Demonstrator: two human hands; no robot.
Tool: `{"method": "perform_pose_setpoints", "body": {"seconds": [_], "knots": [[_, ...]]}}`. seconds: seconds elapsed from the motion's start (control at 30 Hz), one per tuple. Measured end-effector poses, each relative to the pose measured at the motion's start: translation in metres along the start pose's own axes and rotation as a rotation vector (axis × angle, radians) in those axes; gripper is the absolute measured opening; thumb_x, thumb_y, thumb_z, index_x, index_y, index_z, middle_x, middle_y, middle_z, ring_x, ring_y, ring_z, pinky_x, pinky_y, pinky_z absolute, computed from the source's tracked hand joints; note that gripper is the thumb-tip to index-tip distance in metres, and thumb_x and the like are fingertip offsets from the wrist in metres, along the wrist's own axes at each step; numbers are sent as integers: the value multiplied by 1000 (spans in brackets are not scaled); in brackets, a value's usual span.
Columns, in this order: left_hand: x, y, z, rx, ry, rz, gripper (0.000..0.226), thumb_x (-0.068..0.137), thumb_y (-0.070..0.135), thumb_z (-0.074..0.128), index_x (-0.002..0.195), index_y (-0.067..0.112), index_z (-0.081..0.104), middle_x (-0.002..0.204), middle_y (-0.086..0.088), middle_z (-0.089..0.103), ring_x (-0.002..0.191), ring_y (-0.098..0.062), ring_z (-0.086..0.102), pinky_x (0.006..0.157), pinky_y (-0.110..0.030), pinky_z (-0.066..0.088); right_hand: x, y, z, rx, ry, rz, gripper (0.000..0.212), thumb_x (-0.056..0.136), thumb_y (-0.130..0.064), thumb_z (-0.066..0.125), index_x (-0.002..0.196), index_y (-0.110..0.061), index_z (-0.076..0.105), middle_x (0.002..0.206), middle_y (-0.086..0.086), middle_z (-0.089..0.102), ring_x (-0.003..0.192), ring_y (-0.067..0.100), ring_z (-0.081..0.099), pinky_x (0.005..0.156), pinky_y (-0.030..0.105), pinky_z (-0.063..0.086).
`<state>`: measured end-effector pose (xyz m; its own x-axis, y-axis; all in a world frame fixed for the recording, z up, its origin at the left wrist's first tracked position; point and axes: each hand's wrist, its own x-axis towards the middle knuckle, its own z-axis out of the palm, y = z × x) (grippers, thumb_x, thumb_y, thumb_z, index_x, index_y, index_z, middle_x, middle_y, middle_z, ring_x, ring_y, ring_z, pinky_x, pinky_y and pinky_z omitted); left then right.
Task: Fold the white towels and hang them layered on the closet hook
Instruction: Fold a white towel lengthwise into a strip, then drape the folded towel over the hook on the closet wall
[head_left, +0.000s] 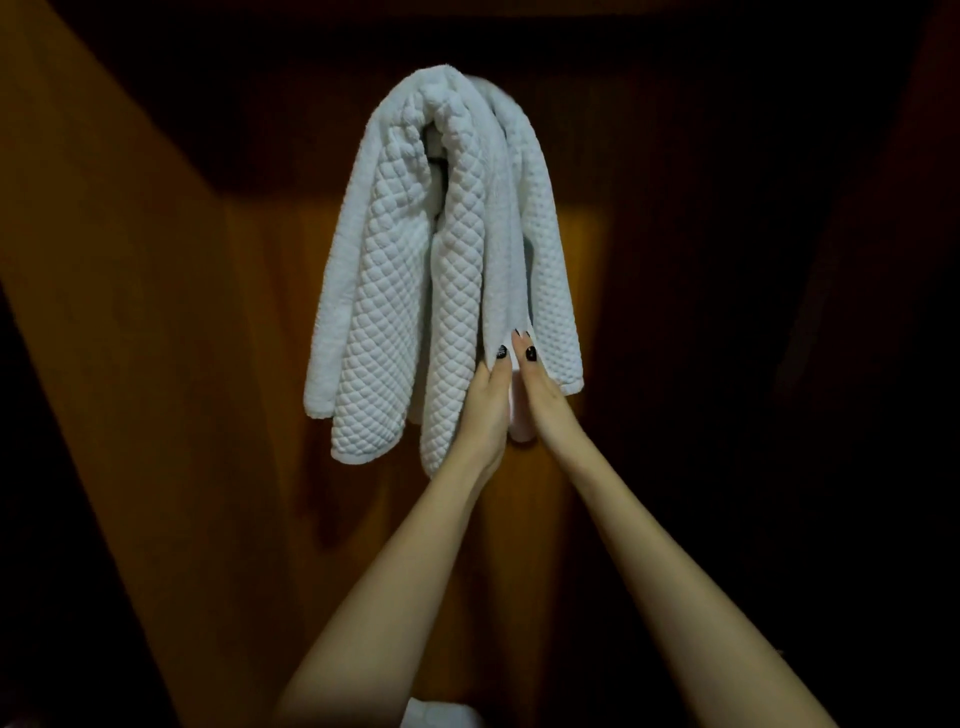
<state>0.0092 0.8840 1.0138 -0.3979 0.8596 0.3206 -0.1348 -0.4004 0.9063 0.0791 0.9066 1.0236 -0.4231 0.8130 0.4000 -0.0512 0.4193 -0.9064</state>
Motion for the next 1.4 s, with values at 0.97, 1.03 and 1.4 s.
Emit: {"method": "perform_pose_setpoints", "body": {"seconds": [0.97,1.03,1.4], "knots": [[-11,56,-131,741,18,346,31,97,33,56,106,5,49,93,-9,62,83,-25,61,67,-36,48,-38,-16,52,-184,337,-72,31,96,-24,60,126,-20,57,113,-18,64,100,-12,59,85,11,51],[-23,45,-141,780,1,292,37,98,38,53,124,11,52,106,-10,67,97,-29,65,79,-42,53,-62,-3,56,-213,287,-16,51,96,-30,60,144,-20,45,135,-9,58,119,-2,54,96,15,47],[-143,-155,-266,1333,-229,-287,58,102,31,44,152,10,24,160,-14,21,147,-30,21,117,-47,25,-207,180,104,-540,19,680,52,99,-27,57,145,-4,43,146,17,47,131,32,48,102,34,40]]}}
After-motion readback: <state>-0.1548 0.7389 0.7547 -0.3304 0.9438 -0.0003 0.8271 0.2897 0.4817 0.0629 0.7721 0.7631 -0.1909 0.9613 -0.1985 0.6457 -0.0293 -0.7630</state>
